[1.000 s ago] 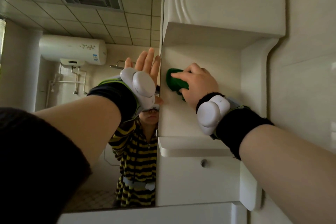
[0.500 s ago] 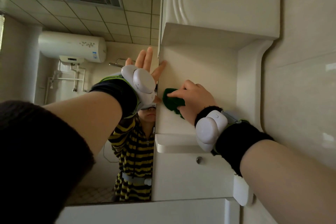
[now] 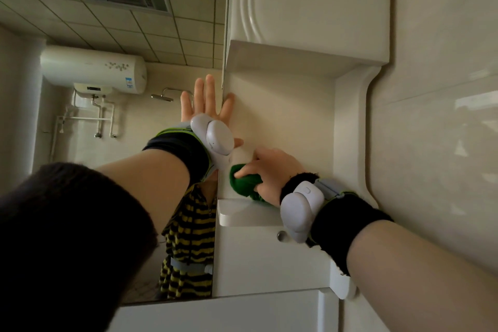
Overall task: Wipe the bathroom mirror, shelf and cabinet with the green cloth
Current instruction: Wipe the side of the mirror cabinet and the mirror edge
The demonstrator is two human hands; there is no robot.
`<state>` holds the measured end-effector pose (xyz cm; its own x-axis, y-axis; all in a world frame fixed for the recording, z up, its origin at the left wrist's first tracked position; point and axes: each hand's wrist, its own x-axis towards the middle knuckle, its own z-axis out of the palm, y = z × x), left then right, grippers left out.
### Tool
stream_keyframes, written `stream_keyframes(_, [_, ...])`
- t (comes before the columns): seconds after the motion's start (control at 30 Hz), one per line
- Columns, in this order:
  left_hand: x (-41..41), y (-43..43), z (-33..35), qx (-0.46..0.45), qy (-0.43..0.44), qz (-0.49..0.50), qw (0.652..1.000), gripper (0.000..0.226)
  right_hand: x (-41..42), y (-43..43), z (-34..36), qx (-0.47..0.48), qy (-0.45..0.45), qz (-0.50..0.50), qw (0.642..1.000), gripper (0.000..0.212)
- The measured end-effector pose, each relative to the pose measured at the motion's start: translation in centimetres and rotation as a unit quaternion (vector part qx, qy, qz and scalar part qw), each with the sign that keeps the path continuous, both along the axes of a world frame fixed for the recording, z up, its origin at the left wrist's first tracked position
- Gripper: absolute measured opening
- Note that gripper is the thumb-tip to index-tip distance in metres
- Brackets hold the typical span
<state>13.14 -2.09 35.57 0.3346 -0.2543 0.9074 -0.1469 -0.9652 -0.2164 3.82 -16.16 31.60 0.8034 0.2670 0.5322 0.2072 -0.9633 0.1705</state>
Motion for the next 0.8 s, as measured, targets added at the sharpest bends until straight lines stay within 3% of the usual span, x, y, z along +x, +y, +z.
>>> stream_keyframes(0.23, [-0.1,-0.5,0.1,-0.009,0.027,0.002,1.000,0.099,-0.6,-0.2,0.2,-0.049,0.037,-0.005,0.998,0.049])
stream_keyframes(0.37, [1.1,-0.2,-0.3,-0.006,0.002,0.006,1.000,0.098,-1.0,-0.9,0.8,-0.029,-0.074,0.011,0.997,0.035])
stream_keyframes(0.57, [1.8,0.1,-0.2,-0.013,-0.012,-0.017,1.000,0.099,-0.1,-2.2,5.9,0.090,-0.238,0.032,0.967,0.045])
stream_keyframes(0.8, [0.5,-0.1,-0.3,-0.017,0.017,-0.031,0.999,0.100,2.4,-1.1,10.5,0.143,-0.307,0.034,0.940,0.049])
